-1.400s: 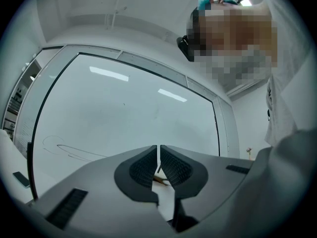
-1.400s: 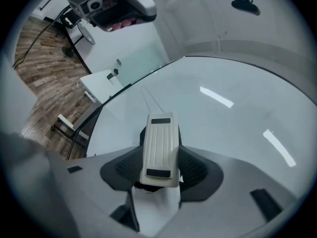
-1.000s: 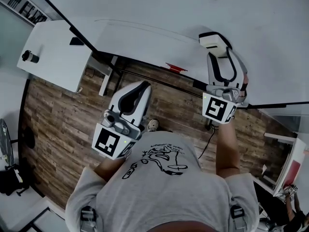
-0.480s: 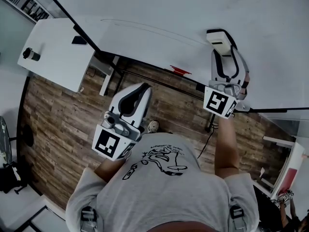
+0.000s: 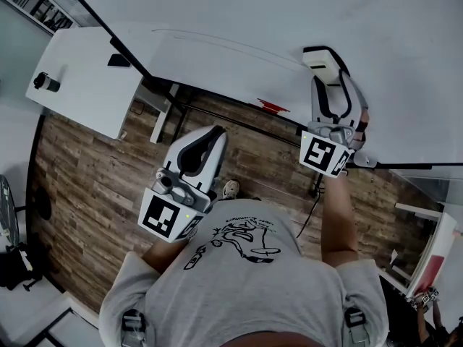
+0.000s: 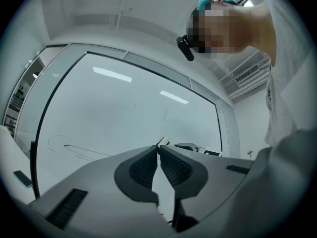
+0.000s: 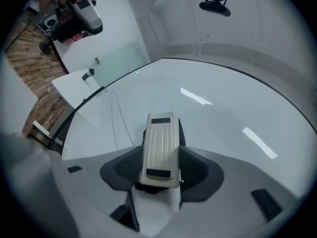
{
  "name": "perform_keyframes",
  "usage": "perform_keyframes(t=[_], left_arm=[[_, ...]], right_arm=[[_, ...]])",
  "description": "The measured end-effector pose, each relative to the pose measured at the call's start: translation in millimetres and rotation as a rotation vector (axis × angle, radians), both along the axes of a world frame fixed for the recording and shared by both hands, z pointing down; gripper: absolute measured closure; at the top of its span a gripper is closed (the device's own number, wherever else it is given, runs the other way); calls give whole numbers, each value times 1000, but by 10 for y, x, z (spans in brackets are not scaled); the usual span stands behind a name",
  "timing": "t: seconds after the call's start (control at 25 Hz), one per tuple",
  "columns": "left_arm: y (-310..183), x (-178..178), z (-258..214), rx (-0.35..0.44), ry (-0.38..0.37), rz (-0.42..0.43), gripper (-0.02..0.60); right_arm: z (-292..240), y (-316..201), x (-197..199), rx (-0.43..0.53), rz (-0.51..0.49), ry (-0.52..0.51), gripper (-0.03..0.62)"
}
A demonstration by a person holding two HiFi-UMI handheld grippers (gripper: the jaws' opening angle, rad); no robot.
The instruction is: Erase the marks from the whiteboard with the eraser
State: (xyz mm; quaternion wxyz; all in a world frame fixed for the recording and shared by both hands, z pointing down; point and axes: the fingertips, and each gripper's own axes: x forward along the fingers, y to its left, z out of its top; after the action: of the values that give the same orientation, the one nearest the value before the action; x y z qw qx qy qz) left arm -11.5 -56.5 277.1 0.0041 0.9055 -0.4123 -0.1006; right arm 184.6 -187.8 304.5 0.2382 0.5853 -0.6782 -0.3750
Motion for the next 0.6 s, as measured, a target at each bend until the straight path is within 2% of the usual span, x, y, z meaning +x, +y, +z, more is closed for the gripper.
perform_keyframes(t=[0.6], left_arm=[[-73,-119,20,-10,-14,-29,546]], right_arm=[[231,-65,-250,-3,-39,-5,364]])
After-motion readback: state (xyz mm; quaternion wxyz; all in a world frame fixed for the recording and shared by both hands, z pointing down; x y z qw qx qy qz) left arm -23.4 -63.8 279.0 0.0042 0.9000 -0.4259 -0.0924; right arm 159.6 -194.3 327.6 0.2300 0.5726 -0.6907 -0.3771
